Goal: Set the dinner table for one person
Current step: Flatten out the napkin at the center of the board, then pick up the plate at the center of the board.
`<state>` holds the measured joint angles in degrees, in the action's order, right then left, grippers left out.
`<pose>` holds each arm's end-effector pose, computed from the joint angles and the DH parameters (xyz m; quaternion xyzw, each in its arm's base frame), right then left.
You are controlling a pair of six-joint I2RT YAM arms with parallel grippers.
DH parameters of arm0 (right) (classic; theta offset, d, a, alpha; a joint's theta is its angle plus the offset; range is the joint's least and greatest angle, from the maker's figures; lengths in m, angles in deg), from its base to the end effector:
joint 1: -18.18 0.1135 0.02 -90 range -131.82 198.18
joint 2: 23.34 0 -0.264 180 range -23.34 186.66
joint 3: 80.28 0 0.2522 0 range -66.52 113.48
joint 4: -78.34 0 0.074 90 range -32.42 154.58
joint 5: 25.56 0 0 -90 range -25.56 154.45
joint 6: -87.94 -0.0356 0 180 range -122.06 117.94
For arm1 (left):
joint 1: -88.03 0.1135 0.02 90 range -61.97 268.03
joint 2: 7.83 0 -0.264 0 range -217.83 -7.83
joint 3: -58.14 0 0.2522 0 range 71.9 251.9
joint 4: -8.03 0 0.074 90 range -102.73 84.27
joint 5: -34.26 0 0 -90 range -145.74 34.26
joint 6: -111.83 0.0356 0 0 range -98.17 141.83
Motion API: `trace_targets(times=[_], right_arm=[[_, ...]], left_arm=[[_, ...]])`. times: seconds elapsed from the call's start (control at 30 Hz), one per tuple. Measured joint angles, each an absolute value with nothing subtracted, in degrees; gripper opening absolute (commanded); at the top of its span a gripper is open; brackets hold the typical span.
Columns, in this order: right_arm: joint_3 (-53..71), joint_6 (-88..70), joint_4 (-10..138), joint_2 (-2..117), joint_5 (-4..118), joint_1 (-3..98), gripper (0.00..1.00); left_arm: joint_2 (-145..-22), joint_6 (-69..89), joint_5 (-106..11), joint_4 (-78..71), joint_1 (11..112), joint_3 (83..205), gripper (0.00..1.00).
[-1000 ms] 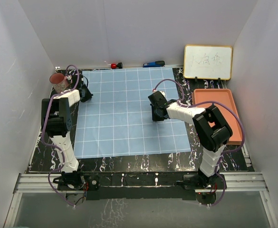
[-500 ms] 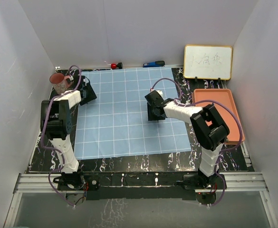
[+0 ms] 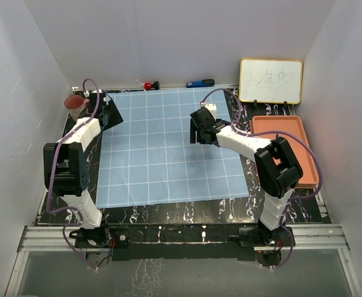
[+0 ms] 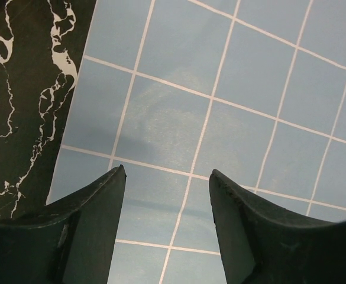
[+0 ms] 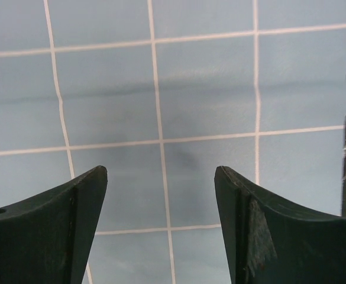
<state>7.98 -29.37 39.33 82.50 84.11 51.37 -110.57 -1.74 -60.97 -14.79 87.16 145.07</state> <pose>0.3343 0.2044 0.2015 0.0006 0.9450 0.0014 0.3271 0.4064 -0.0029 0.2340 -0.1966 0.8788 -0.0515 0.4319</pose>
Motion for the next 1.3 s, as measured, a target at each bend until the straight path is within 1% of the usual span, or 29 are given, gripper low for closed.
trace_targets(times=[0.13,0.27,0.47,0.63,0.83,0.93,1.0,1.07,1.23,1.3], right_arm=[[9.62,-28.91,39.52,80.99,88.87,50.95,0.70],[13.19,-27.10,39.24,80.77,92.45,49.82,0.69],[17.05,-25.50,37.75,80.75,92.50,45.12,0.69],[17.03,-24.98,35.85,79.99,89.98,38.34,0.68],[14.04,-25.85,35.09,73.34,85.72,28.37,0.68],[12.97,-26.07,33.75,70.74,87.49,26.41,0.69],[12.73,-26.05,32.77,70.35,88.52,25.49,0.67],[11.90,-25.96,32.16,70.33,87.71,23.46,0.65],[7.07,-25.92,31.09,70.33,83.23,14.19,0.64],[5.45,-25.94,30.96,70.33,80.50,12.99,0.64]], left_arm=[[-109.91,-1.78,-60.34,-14.79,85.81,145.07,0.58],[-110.02,-1.74,-59.70,-15.01,81.81,145.42,0.58],[-114.33,-1.72,-57.78,-15.14,72.83,151.78,0.57],[-118.90,-1.69,-56.77,-15.27,66.25,157.61,0.57],[-125.74,-1.50,-55.62,-15.89,59.54,166.38,0.57],[-129.41,-1.21,-54.92,-16.65,56.83,170.75,0.58],[-131.18,-0.86,-54.76,-17.22,55.04,172.67,0.58],[-132.23,-0.38,-54.70,-17.57,53.16,173.66,0.58],[-132.38,0.47,-54.48,-18.55,50.12,173.70,0.59],[-132.38,0.73,-54.48,-18.84,49.81,173.68,0.59]])
